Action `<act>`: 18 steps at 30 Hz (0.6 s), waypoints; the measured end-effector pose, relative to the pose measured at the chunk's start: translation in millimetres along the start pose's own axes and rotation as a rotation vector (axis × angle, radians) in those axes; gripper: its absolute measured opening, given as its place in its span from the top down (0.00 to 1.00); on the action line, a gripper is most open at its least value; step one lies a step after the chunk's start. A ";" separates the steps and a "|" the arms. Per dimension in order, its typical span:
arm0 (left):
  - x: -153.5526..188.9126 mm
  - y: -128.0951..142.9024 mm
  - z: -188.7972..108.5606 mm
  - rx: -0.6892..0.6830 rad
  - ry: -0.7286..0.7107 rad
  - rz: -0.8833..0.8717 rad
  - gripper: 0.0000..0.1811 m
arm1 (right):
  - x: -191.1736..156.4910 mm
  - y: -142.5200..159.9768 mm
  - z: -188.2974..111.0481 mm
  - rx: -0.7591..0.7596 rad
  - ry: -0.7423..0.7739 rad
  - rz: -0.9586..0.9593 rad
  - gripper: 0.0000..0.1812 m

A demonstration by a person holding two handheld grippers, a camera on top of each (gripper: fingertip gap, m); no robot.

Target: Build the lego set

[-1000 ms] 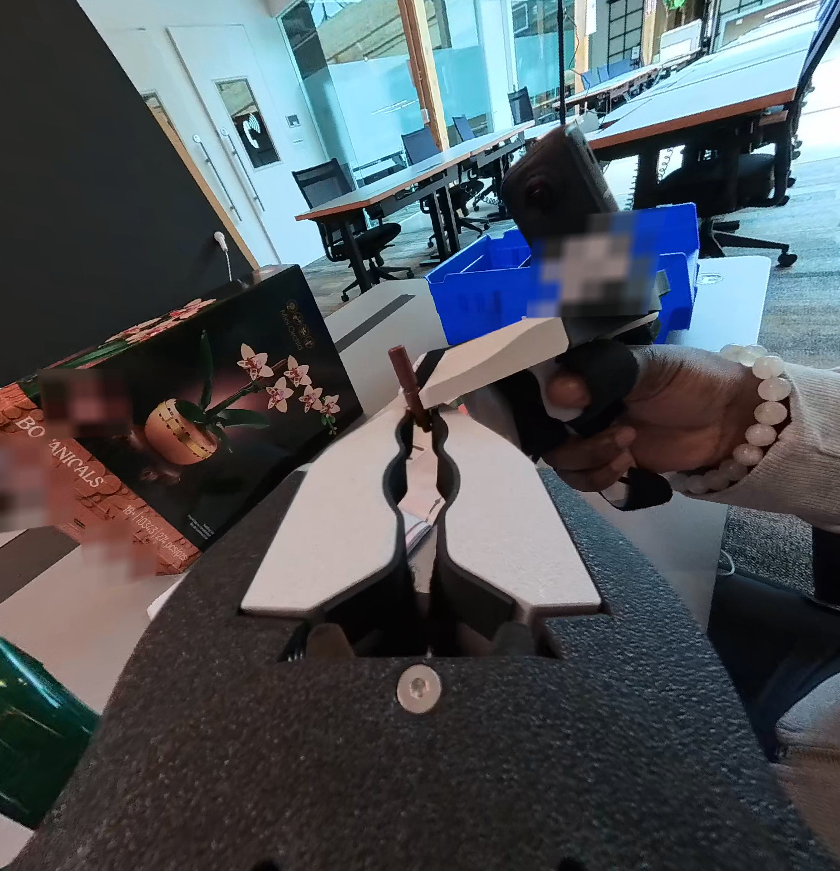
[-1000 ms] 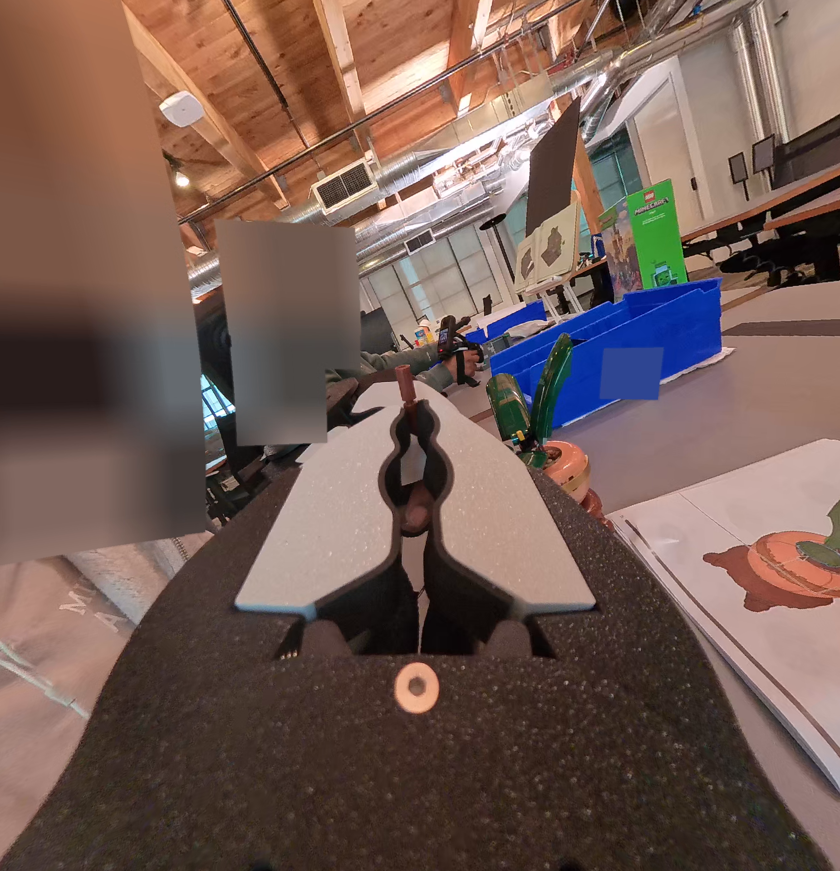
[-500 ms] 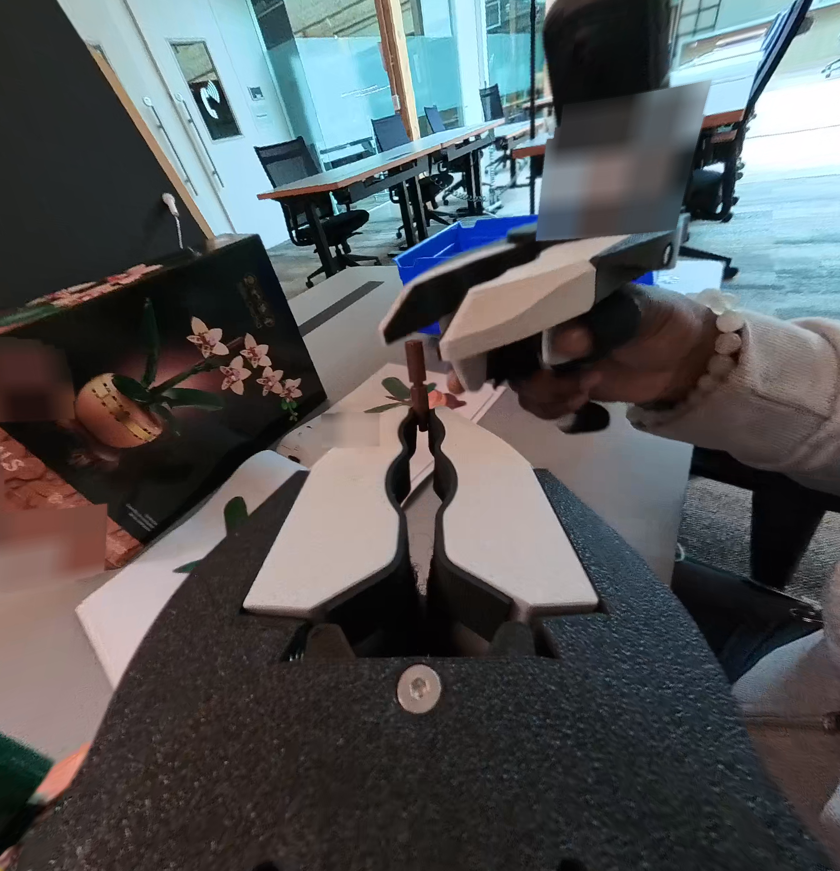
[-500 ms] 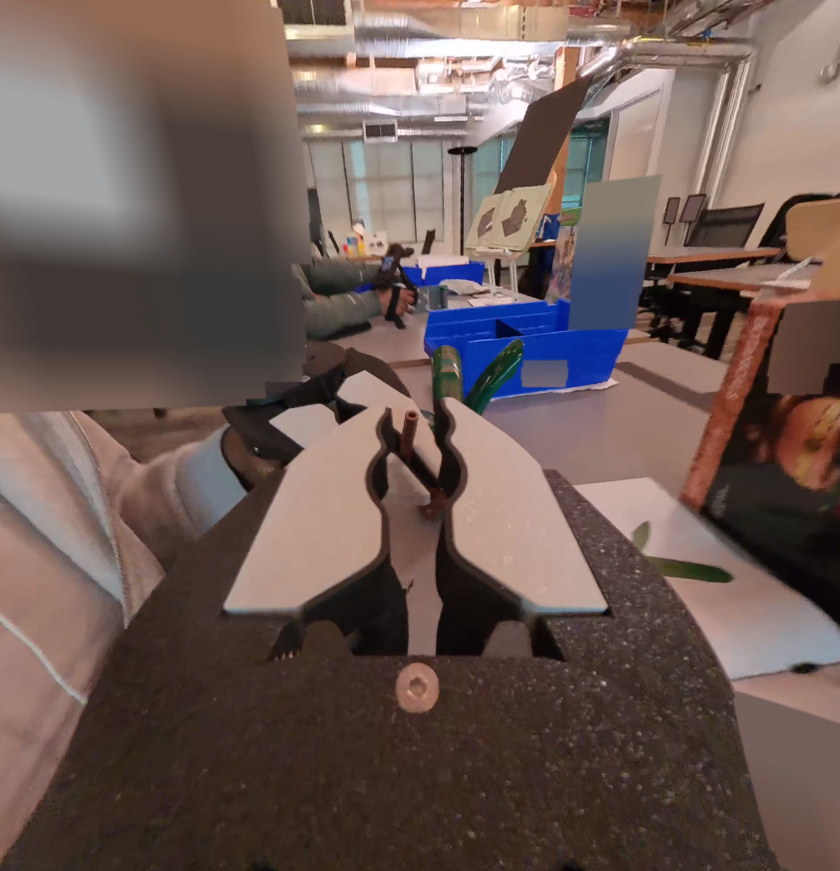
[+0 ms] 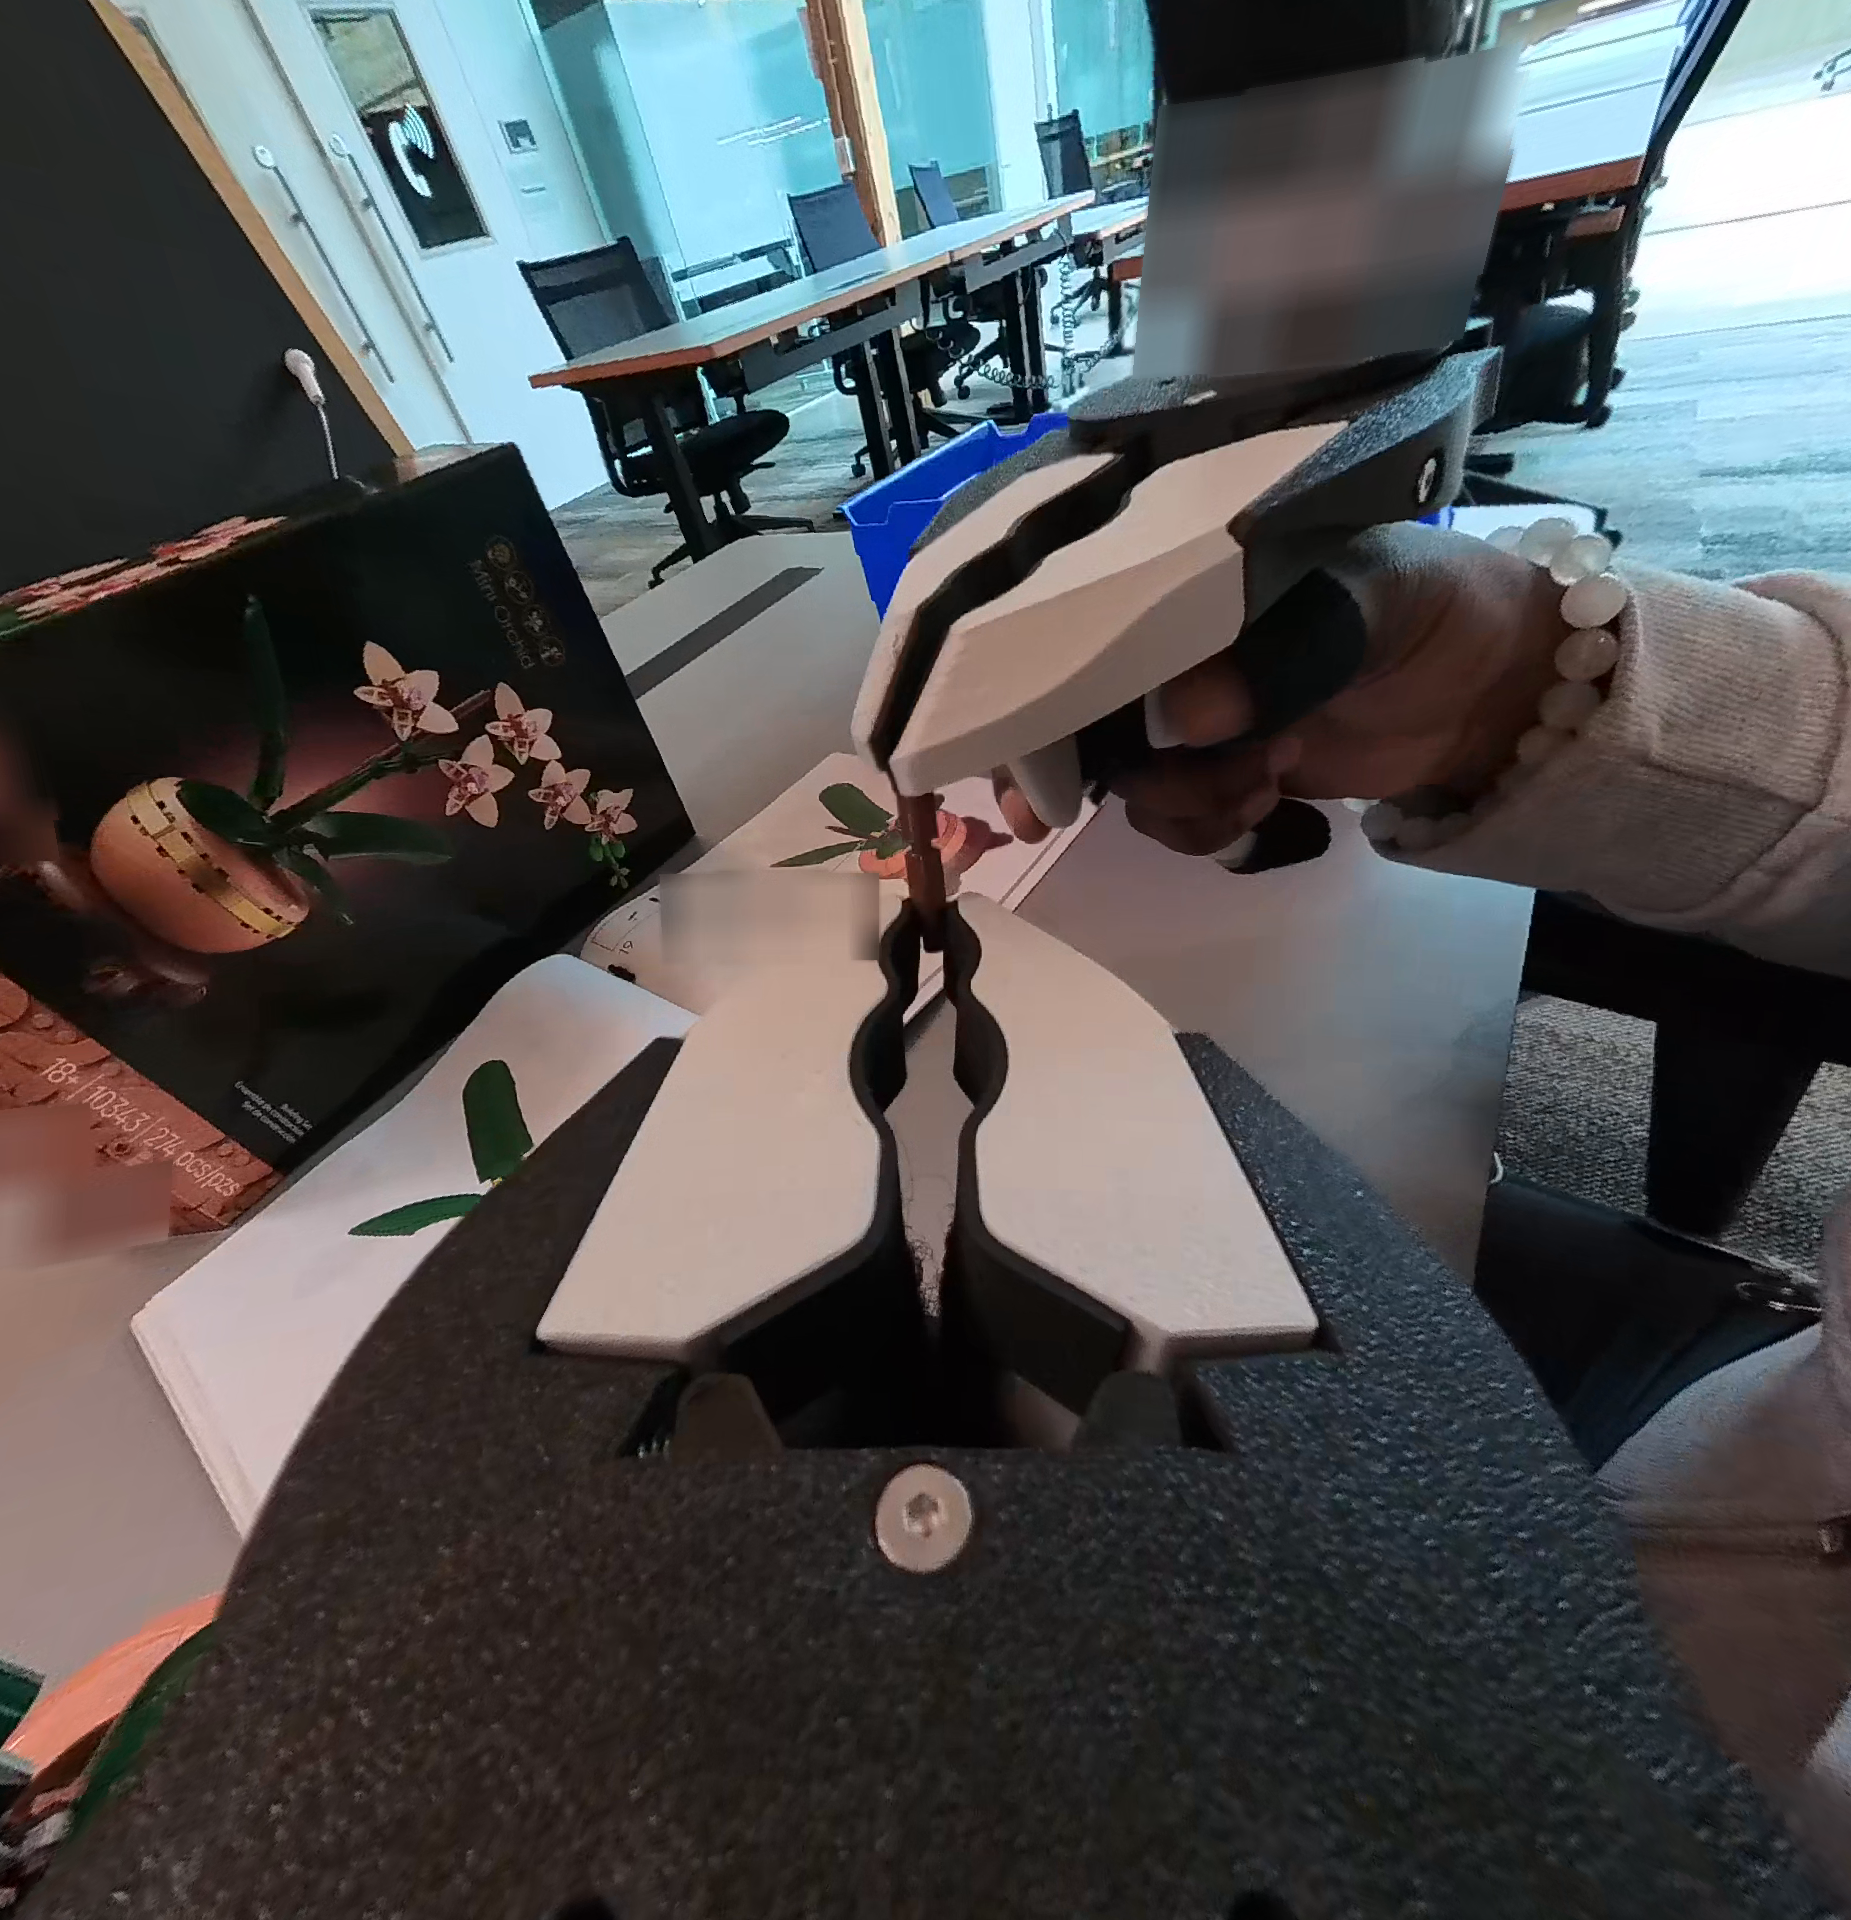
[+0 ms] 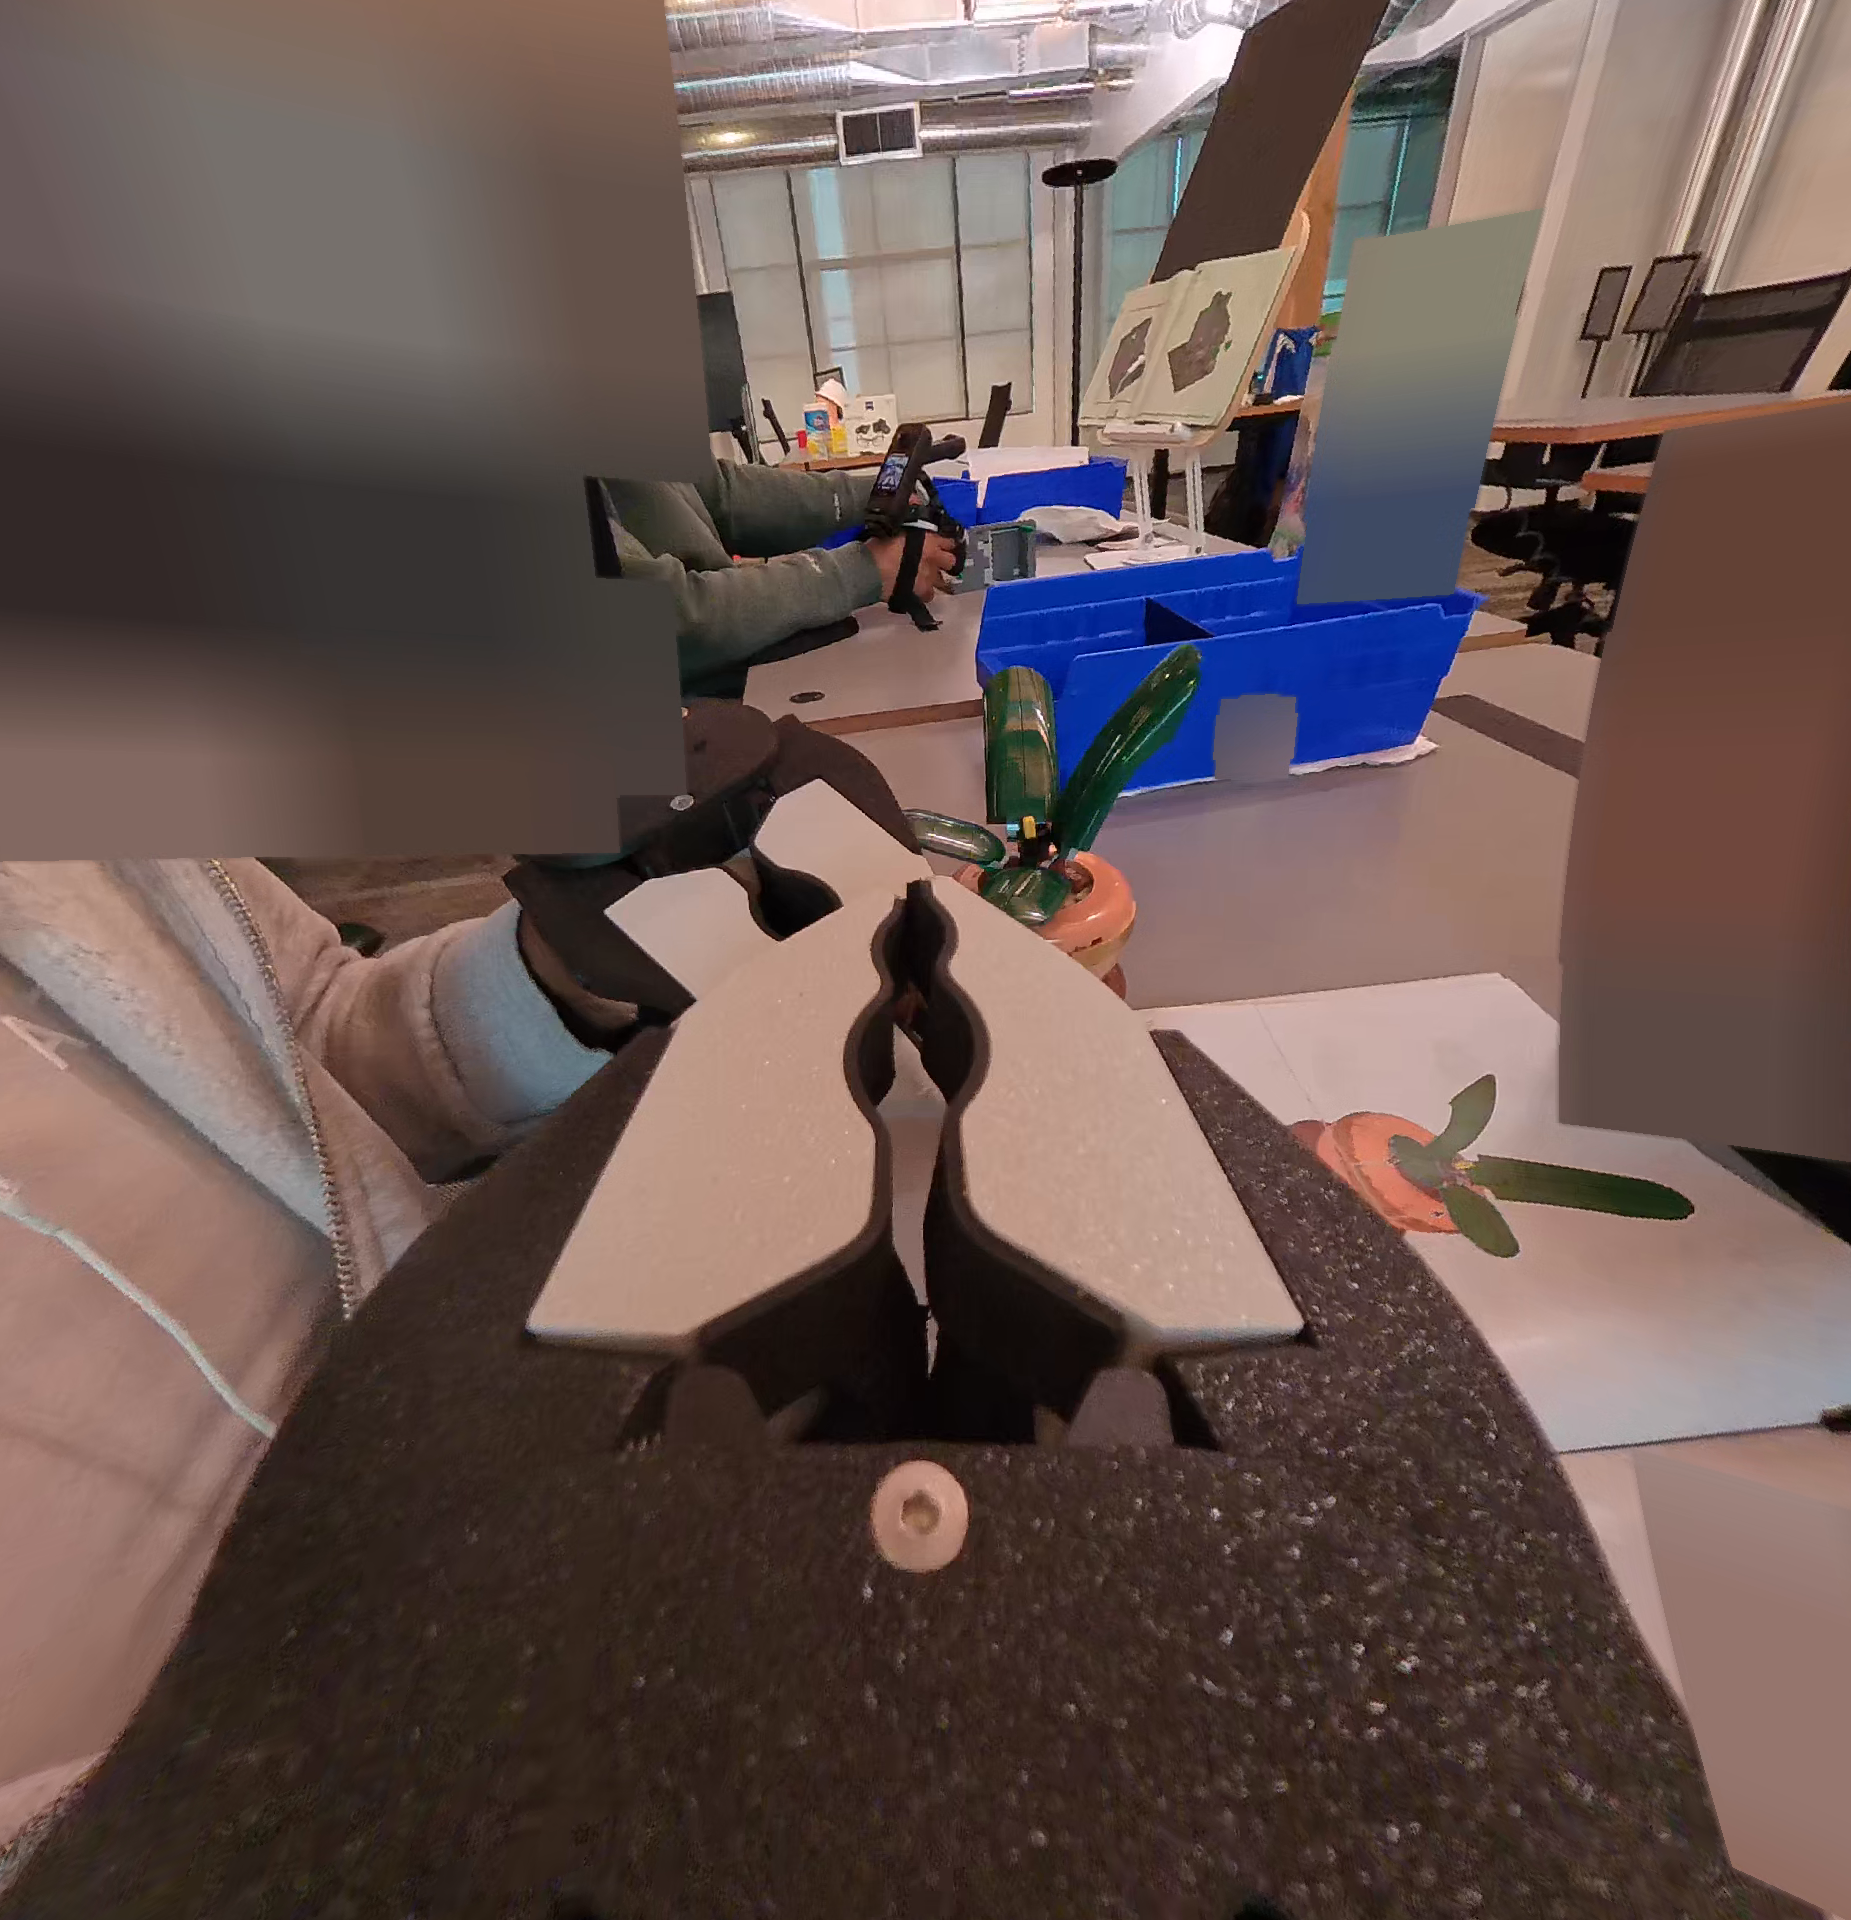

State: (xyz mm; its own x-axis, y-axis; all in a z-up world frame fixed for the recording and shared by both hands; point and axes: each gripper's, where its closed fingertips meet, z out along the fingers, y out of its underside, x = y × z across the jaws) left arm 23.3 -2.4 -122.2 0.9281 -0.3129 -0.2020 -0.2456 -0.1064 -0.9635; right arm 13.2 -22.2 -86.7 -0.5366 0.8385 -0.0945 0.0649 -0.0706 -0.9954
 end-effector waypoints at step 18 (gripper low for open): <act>-6.6 -8.3 -6.0 0.039 -0.001 0.007 0.98 | -4.4 0.7 10.7 0.097 -0.032 0.119 1.00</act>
State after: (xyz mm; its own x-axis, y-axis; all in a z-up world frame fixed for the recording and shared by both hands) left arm 17.5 -5.1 -111.8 0.9266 -0.3128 -0.2089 -0.2409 -0.0670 -0.9682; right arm 6.6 -31.7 -87.2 -0.5566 0.8037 -0.2104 0.0485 -0.2214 -0.9740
